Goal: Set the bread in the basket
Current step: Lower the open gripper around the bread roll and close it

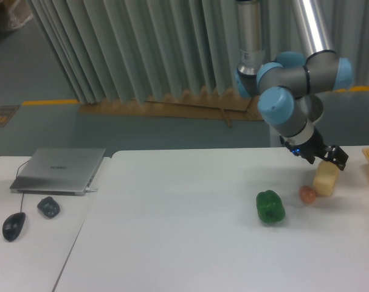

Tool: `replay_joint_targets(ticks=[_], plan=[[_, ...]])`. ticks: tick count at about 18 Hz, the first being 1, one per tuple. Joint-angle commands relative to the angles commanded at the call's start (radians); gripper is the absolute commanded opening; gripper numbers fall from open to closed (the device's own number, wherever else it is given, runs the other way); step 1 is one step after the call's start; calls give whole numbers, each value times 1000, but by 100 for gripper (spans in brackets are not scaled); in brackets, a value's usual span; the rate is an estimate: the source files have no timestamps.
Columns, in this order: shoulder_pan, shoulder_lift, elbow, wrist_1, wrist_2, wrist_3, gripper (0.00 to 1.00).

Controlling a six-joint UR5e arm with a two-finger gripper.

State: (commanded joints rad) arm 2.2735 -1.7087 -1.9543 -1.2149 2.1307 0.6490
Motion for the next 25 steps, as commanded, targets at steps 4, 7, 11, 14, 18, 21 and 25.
replay_joint_targets(ticks=[4, 7, 11, 14, 18, 21, 25], plan=[[-43, -47, -6, 0, 49, -29, 100], [-48, -77, -8, 0, 77, -55, 100], [-35, -91, -3, 2, 94, -49, 100], [-20, -103, 9, 3, 100, -46, 100], [1, -153, 37, 8, 110, -46, 100], [3, -179, 48, 11, 112, -48, 100], [4, -180, 55, 9, 107, -42, 62]])
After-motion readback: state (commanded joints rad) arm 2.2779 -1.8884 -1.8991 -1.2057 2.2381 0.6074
